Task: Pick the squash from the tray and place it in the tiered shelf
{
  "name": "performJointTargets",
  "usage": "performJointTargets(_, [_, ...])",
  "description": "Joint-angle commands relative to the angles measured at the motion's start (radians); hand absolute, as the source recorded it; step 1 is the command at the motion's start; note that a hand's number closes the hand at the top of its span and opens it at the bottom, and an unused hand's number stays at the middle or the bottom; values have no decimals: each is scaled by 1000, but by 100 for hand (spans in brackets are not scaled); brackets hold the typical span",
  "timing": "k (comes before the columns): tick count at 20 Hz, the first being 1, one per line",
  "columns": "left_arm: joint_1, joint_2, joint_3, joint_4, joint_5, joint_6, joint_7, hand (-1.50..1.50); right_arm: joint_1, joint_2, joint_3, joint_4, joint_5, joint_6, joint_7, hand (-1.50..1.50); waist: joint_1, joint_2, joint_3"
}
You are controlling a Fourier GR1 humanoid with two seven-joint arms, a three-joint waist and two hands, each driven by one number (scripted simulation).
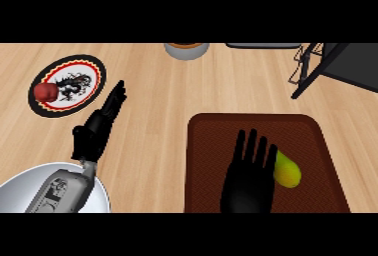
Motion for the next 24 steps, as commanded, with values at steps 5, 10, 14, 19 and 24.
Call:
performJointTargets(5, [58,7,-1,-5,17,-34,-22,0,-30,20,-1,74,-24,25,257,-150,-1,0,-8])
performJointTargets(10, [11,-12,10,21,3,-6,1,0,-24,20,-12,96,-27,17,257,-150,-13,1,-7])
performJointTargets(14, [-4,-28,4,63,-5,-7,-17,0,-70,20,-52,126,-53,30,257,-150,-15,5,-8])
performJointTargets(19, [40,-1,1,-5,0,-17,-17,0,-62,20,-59,170,-54,16,257,-150,2,0,-7])
performJointTargets(24, [16,-12,18,46,1,-11,-20,0,-42,20,-38,203,-47,-10,257,-150,-9,4,-7])
